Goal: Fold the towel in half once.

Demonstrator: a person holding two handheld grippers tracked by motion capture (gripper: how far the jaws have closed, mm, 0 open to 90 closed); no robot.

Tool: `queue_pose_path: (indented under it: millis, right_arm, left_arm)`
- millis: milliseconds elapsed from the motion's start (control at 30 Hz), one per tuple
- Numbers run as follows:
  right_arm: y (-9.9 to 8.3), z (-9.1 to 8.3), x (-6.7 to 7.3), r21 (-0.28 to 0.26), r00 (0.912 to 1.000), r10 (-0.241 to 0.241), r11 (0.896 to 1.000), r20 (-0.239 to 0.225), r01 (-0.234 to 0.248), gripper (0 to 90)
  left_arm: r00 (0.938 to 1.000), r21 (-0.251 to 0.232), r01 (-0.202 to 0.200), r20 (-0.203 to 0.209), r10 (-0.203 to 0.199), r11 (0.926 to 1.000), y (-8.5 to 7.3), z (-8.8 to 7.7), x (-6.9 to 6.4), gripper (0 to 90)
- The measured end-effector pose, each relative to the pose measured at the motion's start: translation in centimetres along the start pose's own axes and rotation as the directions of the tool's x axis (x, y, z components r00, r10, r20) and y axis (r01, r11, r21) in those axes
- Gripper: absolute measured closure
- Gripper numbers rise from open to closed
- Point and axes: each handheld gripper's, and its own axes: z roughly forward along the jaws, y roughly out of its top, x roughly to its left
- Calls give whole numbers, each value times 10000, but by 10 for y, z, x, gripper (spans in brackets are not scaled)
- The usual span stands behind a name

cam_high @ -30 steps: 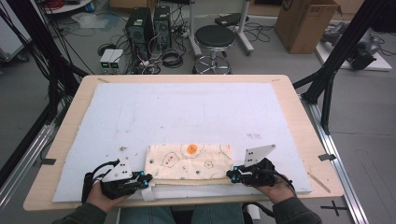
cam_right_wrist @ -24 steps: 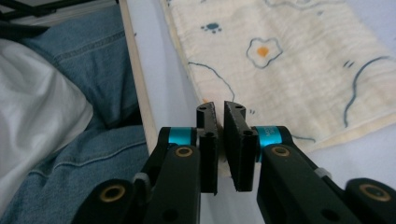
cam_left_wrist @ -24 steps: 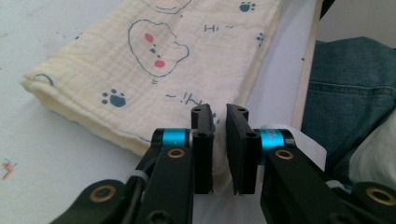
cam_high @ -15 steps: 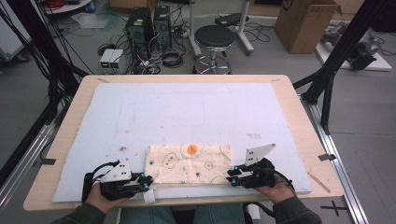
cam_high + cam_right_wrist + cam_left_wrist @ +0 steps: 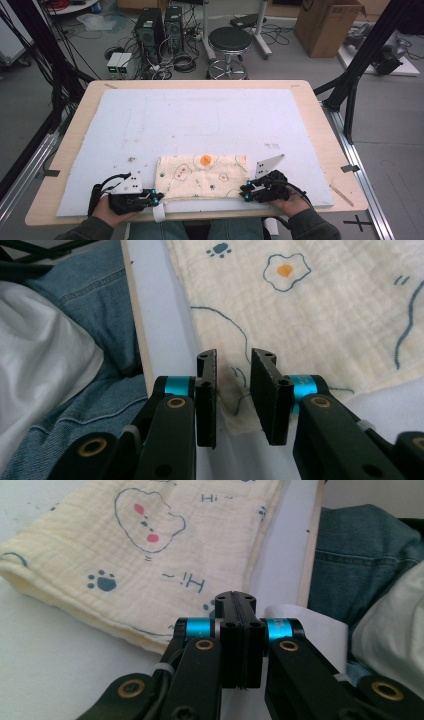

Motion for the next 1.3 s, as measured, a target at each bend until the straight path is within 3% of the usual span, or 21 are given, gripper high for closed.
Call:
queue_pose_path:
  millis: [133, 200, 333, 433, 533, 667, 800, 867, 900, 967, 1067, 1167, 1300]
  right_arm:
    - [4, -4, 1, -315, 10000, 43, 9995, 6, -43, 701]
    - [10, -9, 0, -627, 9999, 67, 9980, 112, -60, 689]
    - [29, -15, -9, -1124, 9989, 243, 9935, 399, -197, 697]
    - [45, -14, -18, -1444, 9975, 531, 9885, 476, -458, 765]
    - [60, -8, -27, -1537, 9937, 943, 9845, 598, -842, 837]
    - [79, 7, -39, -1630, 9864, 1550, 9760, 548, -1443, 893]
    - [92, 30, -50, -1318, 9820, 1817, 9760, 526, -1735, 894]
    - [96, 40, -54, -1140, 9791, 1951, 9756, 567, -1878, 894]
    - [98, 45, -56, -1046, 9775, 2036, 9748, 551, -1972, 894]
    - [99, 52, -60, -758, 9748, 2139, 9750, 635, -2090, 894]
    - [96, 60, -65, -206, 9701, 2270, 9739, 864, -2260, 894]
    - [92, 62, -67, 185, 9671, 2320, 9718, 1043, -2351, 894]
    - [84, 57, -69, -43, 9632, 2494, 9682, 1008, -2502, 893]
  left_arm:
    - [9991, -621, 358, 258, -342, 9974, 7, -6, 3, 791]
    - [9987, -745, 500, 164, -489, 9960, 13, -6, 5, 731]
    - [9957, -899, 888, -178, -908, 9920, 24, -1, 13, 711]
    - [9906, -977, 1176, -592, -1237, 9882, 32, 7, 19, 748]
    - [9856, -1135, 1282, -961, -1393, 9852, 42, 13, 27, 876]
    - [9771, -910, 1530, -1353, -1644, 9840, 56, 28, 39, 896]
    - [9663, -881, 1824, -1678, -1951, 9793, 64, 45, 50, 896]
    - [9616, -641, 1911, -1878, -1999, 9795, 64, 52, 54, 896]
    - [9616, -514, 1898, -1918, -1962, 9805, 63, 54, 56, 896]
    - [9522, -97, 2098, -2252, -2066, 9777, 60, 60, 62, 896]
    - [9451, 586, 2078, -2693, -1850, 9764, 55, 65, 66, 896]
    - [9427, 353, 2259, -2596, -2094, 9735, 50, 63, 68, 896]
    - [9412, 297, 2223, -2673, -2065, 9745, 48, 62, 67, 896]
